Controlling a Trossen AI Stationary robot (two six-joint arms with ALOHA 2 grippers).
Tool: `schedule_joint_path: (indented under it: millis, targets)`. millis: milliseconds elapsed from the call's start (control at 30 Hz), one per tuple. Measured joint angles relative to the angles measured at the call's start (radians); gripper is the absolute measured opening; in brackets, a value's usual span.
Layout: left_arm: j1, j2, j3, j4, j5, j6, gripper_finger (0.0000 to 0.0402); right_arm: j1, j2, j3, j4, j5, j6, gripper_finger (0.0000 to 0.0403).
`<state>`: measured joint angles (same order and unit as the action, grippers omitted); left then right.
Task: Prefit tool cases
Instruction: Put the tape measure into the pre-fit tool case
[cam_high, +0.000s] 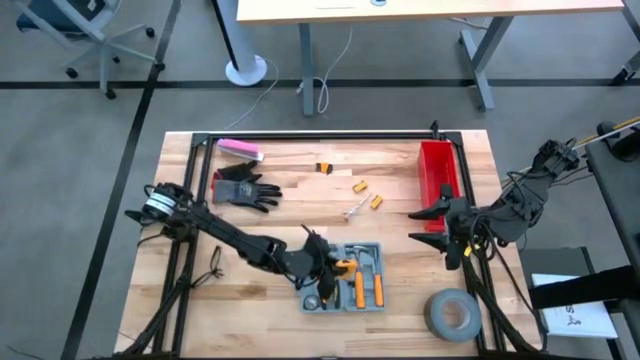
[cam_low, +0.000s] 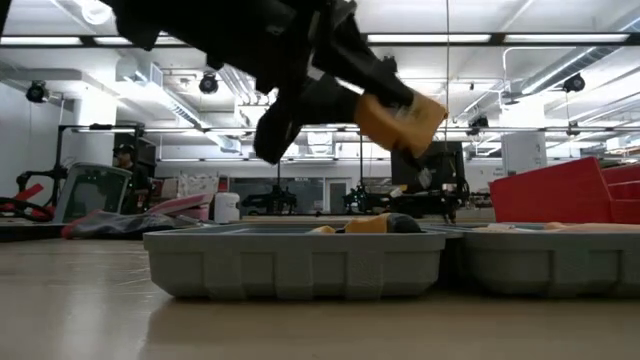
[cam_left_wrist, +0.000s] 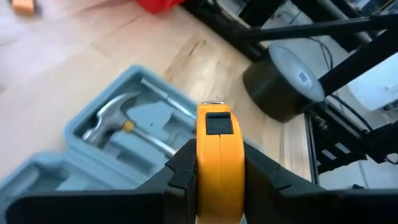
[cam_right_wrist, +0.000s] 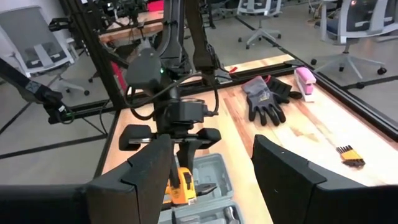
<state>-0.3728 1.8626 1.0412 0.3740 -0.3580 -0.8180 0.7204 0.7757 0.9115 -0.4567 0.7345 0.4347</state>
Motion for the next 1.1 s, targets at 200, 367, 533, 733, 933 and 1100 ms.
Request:
schedule_joint_path:
  millis: [200,367,533,733,933,1100]
  targets:
    - [-0.037,-0.001,-0.055,0.0,0.0,-0.081,0.0074,0.0,0.0,0.0,-0.001,0.001,0.0,0.0201]
    - [-0.043,-0.04,-0.113,-0.004,0.001,-0.124,0.0075,0.0,0.0,0.0,-0.001,0.001,0.001,0.0201]
    - [-0.043,-0.111,-0.158,-0.085,-0.021,-0.134,0.0075,0.0,0.0,0.0,-0.001,0.001,0.011,0.0201]
    - [-0.016,-0.177,-0.189,-0.266,0.057,-0.135,0.0075,0.0,0.0,0.0,-0.001,0.002,0.011,0.0201]
    - [0.05,-0.218,-0.187,-0.342,0.152,-0.105,0.0076,0.0,0.025,-0.001,-0.001,0.002,0.012,0.0201]
    - [0.098,-0.232,-0.168,-0.439,0.226,-0.08,0.0076,0.0,0.047,-0.001,-0.002,0.001,0.018,0.0201]
